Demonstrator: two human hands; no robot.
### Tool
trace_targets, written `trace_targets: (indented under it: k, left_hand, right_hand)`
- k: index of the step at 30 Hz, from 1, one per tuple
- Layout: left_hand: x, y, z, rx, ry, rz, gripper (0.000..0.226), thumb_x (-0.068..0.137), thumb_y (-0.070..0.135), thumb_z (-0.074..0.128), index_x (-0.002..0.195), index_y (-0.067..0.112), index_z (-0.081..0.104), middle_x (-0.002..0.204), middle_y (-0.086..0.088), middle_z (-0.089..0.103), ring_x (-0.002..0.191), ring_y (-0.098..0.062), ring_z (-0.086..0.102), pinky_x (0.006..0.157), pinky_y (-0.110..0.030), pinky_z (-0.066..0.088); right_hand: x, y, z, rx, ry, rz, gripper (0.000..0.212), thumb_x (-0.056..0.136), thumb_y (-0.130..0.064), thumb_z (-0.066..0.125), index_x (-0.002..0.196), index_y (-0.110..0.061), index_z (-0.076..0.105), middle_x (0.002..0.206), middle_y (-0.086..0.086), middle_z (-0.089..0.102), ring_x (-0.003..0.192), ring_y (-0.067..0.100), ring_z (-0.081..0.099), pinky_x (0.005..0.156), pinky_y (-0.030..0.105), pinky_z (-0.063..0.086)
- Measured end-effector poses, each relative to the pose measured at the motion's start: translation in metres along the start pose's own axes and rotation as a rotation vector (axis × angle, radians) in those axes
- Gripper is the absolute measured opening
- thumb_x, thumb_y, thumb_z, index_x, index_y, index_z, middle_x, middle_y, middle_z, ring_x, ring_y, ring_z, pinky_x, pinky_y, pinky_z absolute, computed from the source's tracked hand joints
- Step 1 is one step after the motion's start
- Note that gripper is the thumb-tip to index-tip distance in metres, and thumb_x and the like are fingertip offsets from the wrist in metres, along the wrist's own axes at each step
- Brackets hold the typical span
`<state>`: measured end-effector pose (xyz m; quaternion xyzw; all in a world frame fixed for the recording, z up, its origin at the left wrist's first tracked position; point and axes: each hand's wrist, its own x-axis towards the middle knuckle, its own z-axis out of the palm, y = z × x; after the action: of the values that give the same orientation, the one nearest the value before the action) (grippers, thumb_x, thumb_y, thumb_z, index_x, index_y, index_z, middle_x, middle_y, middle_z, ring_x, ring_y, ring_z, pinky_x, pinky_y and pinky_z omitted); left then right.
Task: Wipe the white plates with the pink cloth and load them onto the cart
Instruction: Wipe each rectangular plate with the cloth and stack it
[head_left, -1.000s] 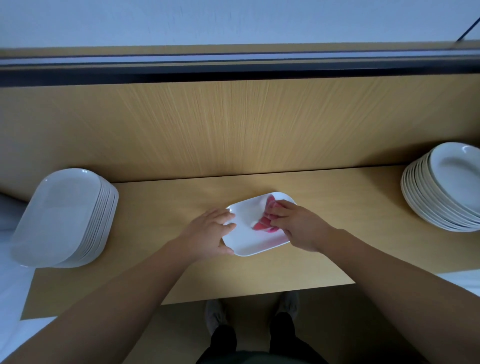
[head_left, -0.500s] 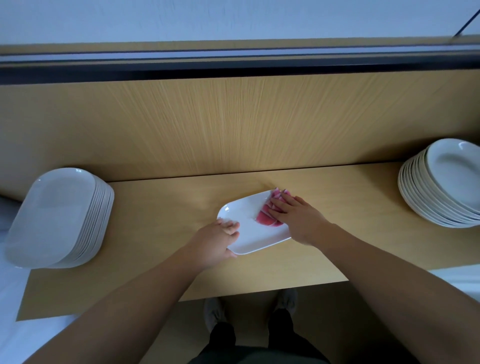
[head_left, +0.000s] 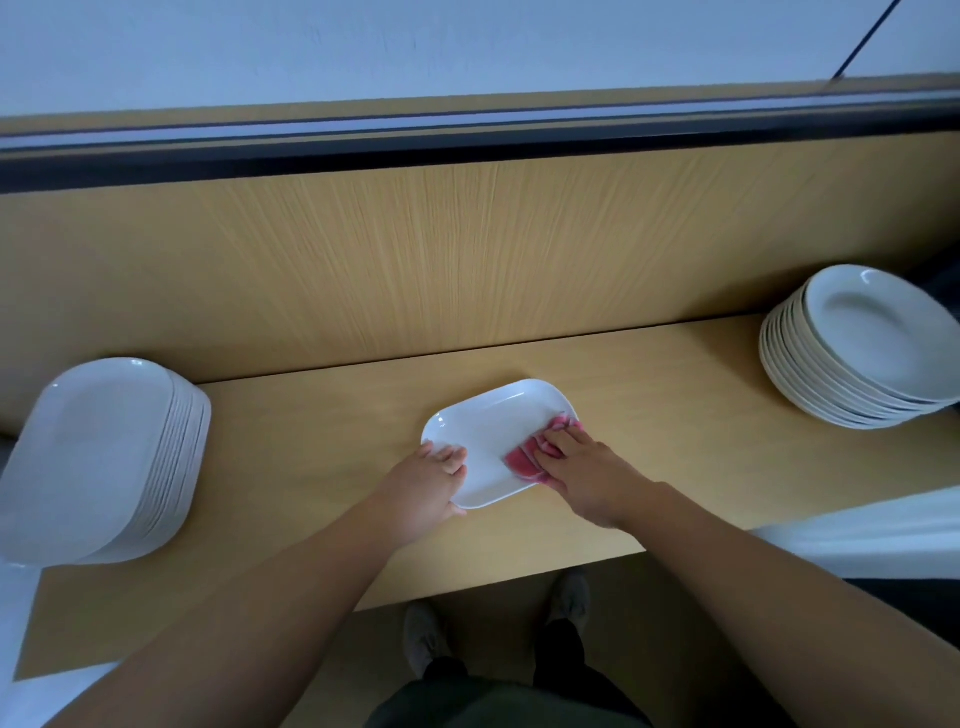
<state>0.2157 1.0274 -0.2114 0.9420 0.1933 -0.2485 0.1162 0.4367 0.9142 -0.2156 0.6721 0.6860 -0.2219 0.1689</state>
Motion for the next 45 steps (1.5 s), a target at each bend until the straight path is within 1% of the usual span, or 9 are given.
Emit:
trace_targets:
  k: [7, 12, 18, 24, 30, 33, 35, 38, 45]
  left_hand:
    - [0.000, 0.000, -0.001, -0.009, 0.012, 0.000, 0.060, 0.102, 0.039, 0.037, 0.149, 0.003, 0.025, 0.161, -0.010, 0.007, 0.149, -0.019, 0.006, 0.118, -0.031, -0.003]
    - [0.000, -0.001, 0.000, -0.035, 0.002, -0.022, 0.061, 0.101, 0.039, 0.040, 0.150, 0.006, 0.027, 0.162, -0.006, 0.008, 0.148, -0.015, 0.007, 0.117, -0.028, -0.005]
    - [0.002, 0.015, 0.001, 0.024, -0.003, -0.109, 0.064, 0.098, 0.050, 0.040, 0.146, 0.009, 0.031, 0.160, -0.008, 0.013, 0.147, -0.020, 0.013, 0.119, -0.038, 0.004]
    - [0.005, 0.035, 0.006, 0.098, -0.002, -0.189, 0.050, 0.100, 0.027, 0.032, 0.147, 0.011, 0.023, 0.158, -0.018, 0.012, 0.146, -0.030, 0.012, 0.117, -0.050, 0.008]
    - [0.015, 0.051, 0.001, 0.119, -0.063, -0.272, 0.051, 0.096, 0.010, 0.035, 0.146, 0.004, 0.025, 0.153, -0.025, 0.019, 0.139, -0.038, 0.023, 0.113, -0.050, 0.021]
    - [0.013, 0.050, -0.006, 0.091, 0.011, -0.250, 0.046, 0.096, 0.008, 0.032, 0.142, 0.004, 0.028, 0.142, -0.022, 0.033, 0.128, -0.036, 0.037, 0.104, -0.045, 0.033]
    - [0.008, 0.047, -0.018, 0.003, 0.103, -0.214, 0.044, 0.093, 0.006, 0.031, 0.137, 0.007, 0.033, 0.127, -0.014, 0.045, 0.111, -0.030, 0.049, 0.086, -0.041, 0.044]
    - [0.001, 0.042, -0.037, -0.108, 0.139, -0.227, 0.042, 0.091, 0.002, 0.033, 0.132, 0.010, 0.036, 0.112, -0.011, 0.057, 0.090, -0.028, 0.059, 0.067, -0.038, 0.042]
    - [-0.016, 0.027, -0.070, -0.321, 0.317, -0.336, 0.033, 0.104, 0.023, 0.030, 0.134, 0.012, 0.036, 0.110, -0.013, 0.062, 0.085, -0.030, 0.055, 0.069, -0.037, 0.041]
  right_hand:
    - [-0.003, -0.007, 0.002, 0.059, 0.033, -0.005, 0.035, 0.100, -0.031, 0.043, 0.133, -0.021, 0.049, 0.138, 0.003, 0.040, 0.137, 0.027, 0.029, 0.102, 0.041, 0.043]
    - [-0.009, -0.008, -0.014, 0.221, 0.053, -0.013, 0.033, 0.095, -0.017, 0.047, 0.121, -0.028, 0.062, 0.122, -0.001, 0.052, 0.110, 0.024, 0.053, 0.091, 0.038, 0.048]
    - [-0.030, 0.010, -0.020, 0.328, 0.213, -0.037, 0.035, 0.093, -0.017, 0.051, 0.124, -0.027, 0.063, 0.122, -0.003, 0.057, 0.110, 0.024, 0.050, 0.089, 0.031, 0.043]
    - [-0.037, 0.023, -0.025, 0.372, 0.304, -0.028, 0.033, 0.089, -0.015, 0.055, 0.118, -0.024, 0.067, 0.116, -0.001, 0.060, 0.103, 0.027, 0.053, 0.084, 0.032, 0.046]
    - [-0.040, 0.026, -0.032, 0.398, 0.374, -0.047, 0.038, 0.089, -0.012, 0.055, 0.122, -0.026, 0.066, 0.118, -0.002, 0.061, 0.105, 0.025, 0.053, 0.085, 0.028, 0.043]
    - [-0.041, 0.031, -0.035, 0.394, 0.422, -0.072, 0.039, 0.087, -0.010, 0.055, 0.121, -0.025, 0.067, 0.116, -0.001, 0.062, 0.102, 0.026, 0.054, 0.083, 0.028, 0.043]
    - [-0.041, 0.035, -0.039, 0.393, 0.461, -0.085, 0.039, 0.085, -0.009, 0.056, 0.119, -0.023, 0.068, 0.114, 0.000, 0.063, 0.099, 0.028, 0.055, 0.083, 0.032, 0.046]
    - [-0.038, 0.038, -0.047, 0.385, 0.560, -0.094, 0.036, 0.082, -0.012, 0.055, 0.114, -0.022, 0.069, 0.108, 0.000, 0.063, 0.093, 0.030, 0.057, 0.076, 0.040, 0.052]
    - [-0.039, 0.037, -0.079, 0.414, 0.821, -0.143, 0.032, 0.074, 0.003, 0.072, 0.103, -0.010, 0.072, 0.108, 0.009, 0.066, 0.094, 0.037, 0.064, 0.078, 0.046, 0.056]
